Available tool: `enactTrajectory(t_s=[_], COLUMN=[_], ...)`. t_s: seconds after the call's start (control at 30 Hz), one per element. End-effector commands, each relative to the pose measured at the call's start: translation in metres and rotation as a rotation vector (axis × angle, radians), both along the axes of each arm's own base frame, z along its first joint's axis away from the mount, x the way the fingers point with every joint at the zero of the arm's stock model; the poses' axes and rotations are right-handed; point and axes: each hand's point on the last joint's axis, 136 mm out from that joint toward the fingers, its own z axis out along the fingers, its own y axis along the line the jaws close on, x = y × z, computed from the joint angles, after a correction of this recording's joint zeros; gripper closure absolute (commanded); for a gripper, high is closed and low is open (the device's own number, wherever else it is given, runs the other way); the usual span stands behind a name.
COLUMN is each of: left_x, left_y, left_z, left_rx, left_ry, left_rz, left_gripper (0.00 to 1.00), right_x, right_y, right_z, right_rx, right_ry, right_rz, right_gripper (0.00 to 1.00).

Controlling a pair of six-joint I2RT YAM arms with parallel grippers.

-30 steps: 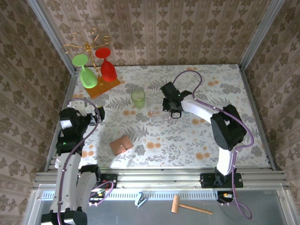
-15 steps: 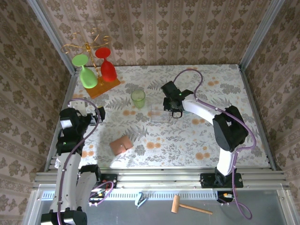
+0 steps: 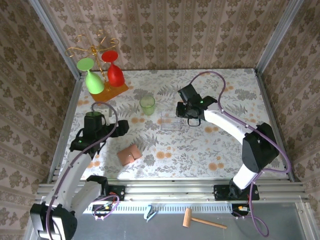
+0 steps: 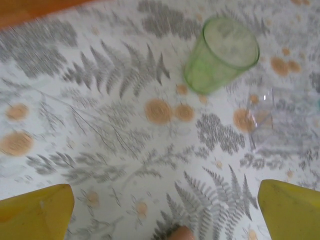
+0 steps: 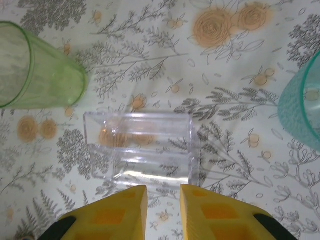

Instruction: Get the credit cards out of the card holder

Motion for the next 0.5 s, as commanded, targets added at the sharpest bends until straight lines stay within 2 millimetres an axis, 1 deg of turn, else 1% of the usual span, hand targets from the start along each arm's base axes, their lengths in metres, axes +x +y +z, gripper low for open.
enactTrajectory(t_s=[0.0,0.1,0.23,0.37,0.47], left_x=[-0.008,-0.013,-0.026,-0.038,-0.048], left_y=[-0.006,-0.014,-0.011,-0.015,-0.020], left_z=[-0.034,-0.061,-0.095,-0.114,-0.123], left_rx=[-0.016,-0.032,-0.006,-0.024,-0.035], left_ry=[0.147,0.252,0.404,0.479,0.509], left_rz=[0.034,0.018,0.040,0.037,0.018], left_gripper=[0.05,0.05,0.06,0.06,0.07], right_x=[-0.017,-0.024,-0.032,-0.039,-0.042], right_y=[0.009,0.012,0.010,0.006,0.005], right_z=[0.003,0.002,-0.001,-0.004,-0.003], right_rx=[0.060,0.090,0.102,0.102,0.109], right_ry=[0.037,0.060,0.070,0.079,0.080], right_rz=[0.066,0.085,0.079,0.073,0.072], right_gripper=[0.73,0.71,0.69,0.68,0.68])
